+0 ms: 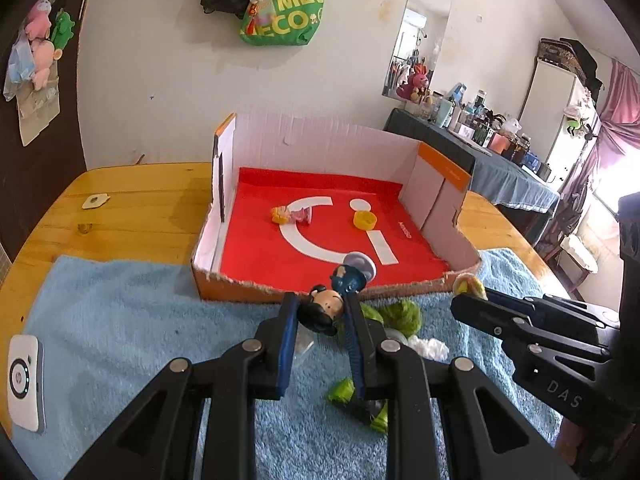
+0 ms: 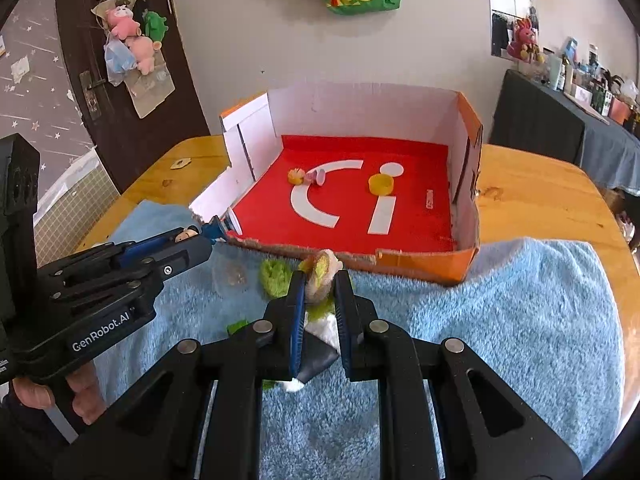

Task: Organize objects
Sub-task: 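Lift the boy figurine with left tool while right tool carries the yellow figurine toward the box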

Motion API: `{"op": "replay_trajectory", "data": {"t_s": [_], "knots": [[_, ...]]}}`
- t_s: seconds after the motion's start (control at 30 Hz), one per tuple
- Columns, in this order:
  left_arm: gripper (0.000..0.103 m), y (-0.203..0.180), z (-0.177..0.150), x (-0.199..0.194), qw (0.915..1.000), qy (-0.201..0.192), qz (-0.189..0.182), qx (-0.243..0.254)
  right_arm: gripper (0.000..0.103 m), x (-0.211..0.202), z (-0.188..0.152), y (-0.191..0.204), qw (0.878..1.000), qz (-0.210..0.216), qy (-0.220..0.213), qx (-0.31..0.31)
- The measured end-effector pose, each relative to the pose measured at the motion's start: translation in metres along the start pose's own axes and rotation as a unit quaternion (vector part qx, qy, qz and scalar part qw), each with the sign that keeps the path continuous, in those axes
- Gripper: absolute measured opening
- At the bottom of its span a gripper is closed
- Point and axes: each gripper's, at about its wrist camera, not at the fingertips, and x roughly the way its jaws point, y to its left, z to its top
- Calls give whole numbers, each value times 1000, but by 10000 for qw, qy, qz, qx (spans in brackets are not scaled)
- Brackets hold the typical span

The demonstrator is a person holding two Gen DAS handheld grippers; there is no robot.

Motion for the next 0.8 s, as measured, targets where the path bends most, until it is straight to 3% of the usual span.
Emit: {"op": "replay_trajectory", "data": {"t_s": [0.8], "knots": [[24,8,46,38,9999,99,86,26,14,34,45,-15,9998,0,194,35]]}}
